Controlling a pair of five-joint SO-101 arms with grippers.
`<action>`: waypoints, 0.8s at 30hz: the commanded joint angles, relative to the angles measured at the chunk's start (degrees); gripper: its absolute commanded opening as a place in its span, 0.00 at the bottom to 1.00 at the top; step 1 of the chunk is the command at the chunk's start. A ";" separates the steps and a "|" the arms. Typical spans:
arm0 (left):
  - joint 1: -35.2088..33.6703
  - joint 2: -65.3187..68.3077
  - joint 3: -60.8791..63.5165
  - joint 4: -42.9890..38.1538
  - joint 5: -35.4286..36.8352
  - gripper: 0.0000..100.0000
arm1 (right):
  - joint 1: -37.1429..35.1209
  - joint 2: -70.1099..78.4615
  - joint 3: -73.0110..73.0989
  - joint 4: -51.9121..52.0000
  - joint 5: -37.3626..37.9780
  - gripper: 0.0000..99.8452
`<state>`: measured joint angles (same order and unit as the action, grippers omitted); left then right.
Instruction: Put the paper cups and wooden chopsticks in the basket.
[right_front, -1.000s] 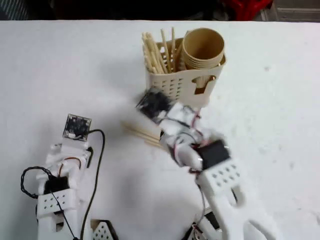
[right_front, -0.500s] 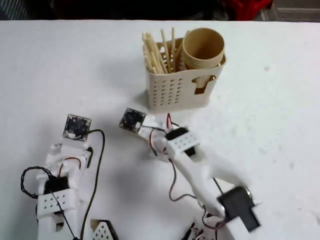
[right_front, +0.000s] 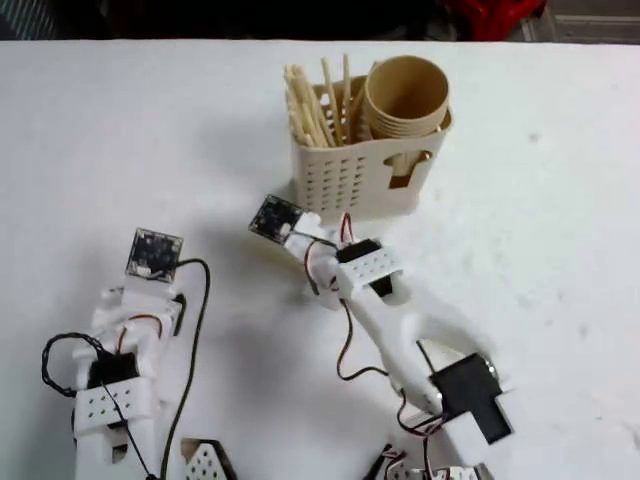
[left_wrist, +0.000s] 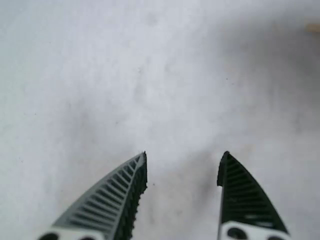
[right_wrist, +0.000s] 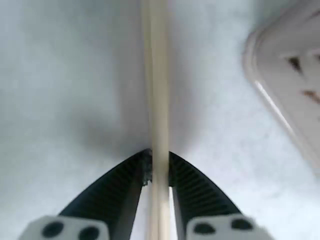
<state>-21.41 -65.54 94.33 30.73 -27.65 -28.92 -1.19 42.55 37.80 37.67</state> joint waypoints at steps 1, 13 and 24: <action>-0.40 -0.66 -0.26 -1.23 0.26 0.23 | 0.57 -6.99 -0.88 3.74 -2.46 0.02; -0.40 -0.66 -0.26 -1.23 0.26 0.23 | 0.22 -14.11 3.78 2.33 -2.37 0.02; -0.40 -0.66 -0.26 -1.23 0.26 0.23 | -7.16 -3.38 3.34 2.42 -2.37 0.04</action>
<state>-21.41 -65.54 94.33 30.73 -27.65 -33.49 -5.76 46.51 40.79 35.91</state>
